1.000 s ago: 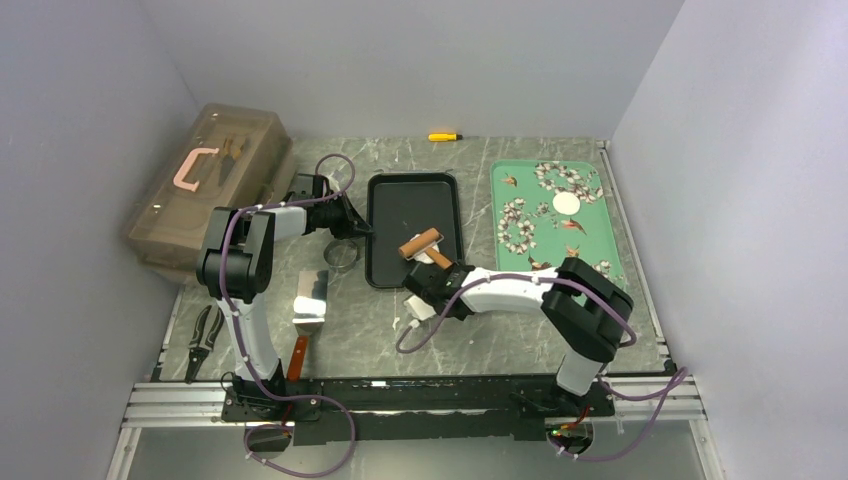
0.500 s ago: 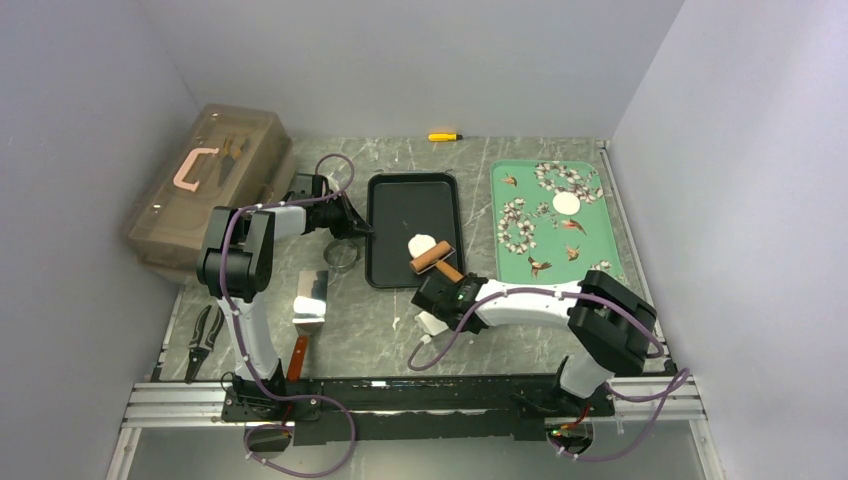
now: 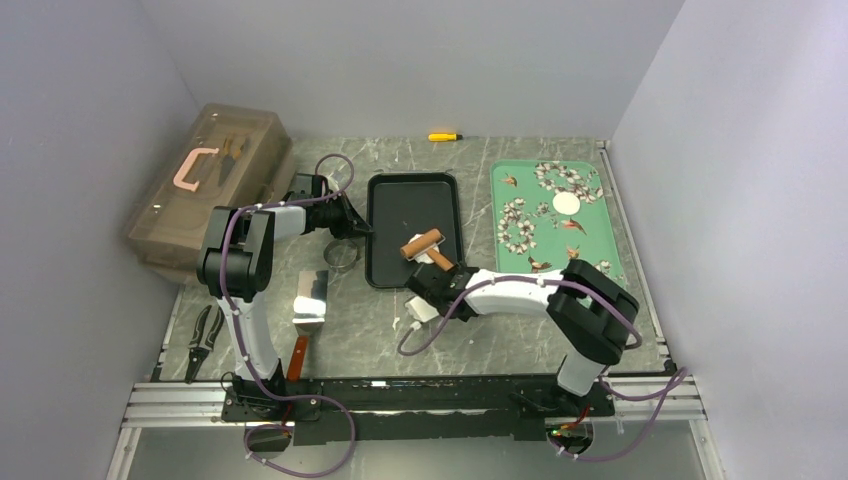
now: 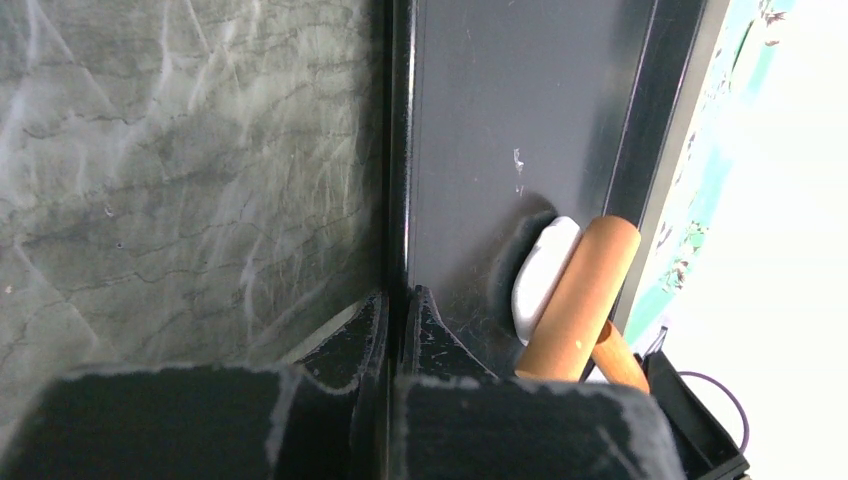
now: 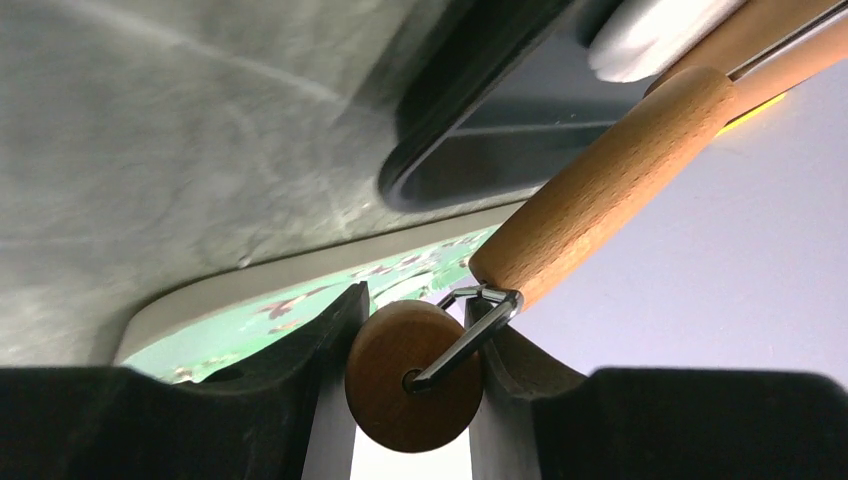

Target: Roll out the dumpling wrappers from the dough

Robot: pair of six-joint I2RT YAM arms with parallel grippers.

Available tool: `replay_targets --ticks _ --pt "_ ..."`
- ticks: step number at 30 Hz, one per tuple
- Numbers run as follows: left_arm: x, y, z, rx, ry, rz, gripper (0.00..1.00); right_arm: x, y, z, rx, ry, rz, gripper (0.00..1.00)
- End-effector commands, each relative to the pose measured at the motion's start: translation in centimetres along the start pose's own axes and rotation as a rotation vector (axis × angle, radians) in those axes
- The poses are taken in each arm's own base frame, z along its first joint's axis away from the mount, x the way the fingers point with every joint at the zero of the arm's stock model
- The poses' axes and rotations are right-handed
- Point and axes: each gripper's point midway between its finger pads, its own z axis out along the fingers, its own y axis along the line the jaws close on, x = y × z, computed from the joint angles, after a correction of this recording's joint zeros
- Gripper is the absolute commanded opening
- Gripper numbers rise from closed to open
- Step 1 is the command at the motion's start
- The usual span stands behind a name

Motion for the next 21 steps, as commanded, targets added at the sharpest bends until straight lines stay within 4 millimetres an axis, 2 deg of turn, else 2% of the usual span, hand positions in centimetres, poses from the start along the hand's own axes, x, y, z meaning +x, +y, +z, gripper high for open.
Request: replay_targets --ticks 1,3,6,8,12,15,18,21 --pt "1.9 4.8 0.8 -0.160 0.039 -0.080 0.00 0.1 4.6 -2.4 -0.120 -0.015 -0.083 0.00" --pt "1.9 4.8 0.8 -0.160 0.040 -0.081 0.00 0.5 5.7 -3.1 -0.140 0.000 -0.091 0.00" --pt "2.0 4.8 0.8 -0.158 0.042 -0.080 0.00 0.5 5.8 -3.1 -0.140 -0.005 -0.098 0.00" --pt "2.0 4.8 0.7 -0.159 0.039 -0.079 0.00 0.0 4.8 -2.6 -0.124 -0.022 -0.105 0.00" --pt "1.8 4.7 0.7 -0.158 0.037 -0.077 0.00 -1.0 1.7 -0.4 -0.085 -0.044 -0.115 0.00" --pt "1.9 4.8 0.7 -0.159 0.038 -0.081 0.00 -2.0 0.5 0.5 -0.083 -0.069 -0.106 0.00" --pt "1.8 4.8 0.7 -0.158 0.038 -0.085 0.00 -1.7 1.6 -0.1 -0.097 -0.047 -0.122 0.00" --pt "1.8 4.8 0.7 -0.157 0.038 -0.086 0.00 -0.5 3.3 -1.8 -0.126 -0.016 -0.112 0.00"
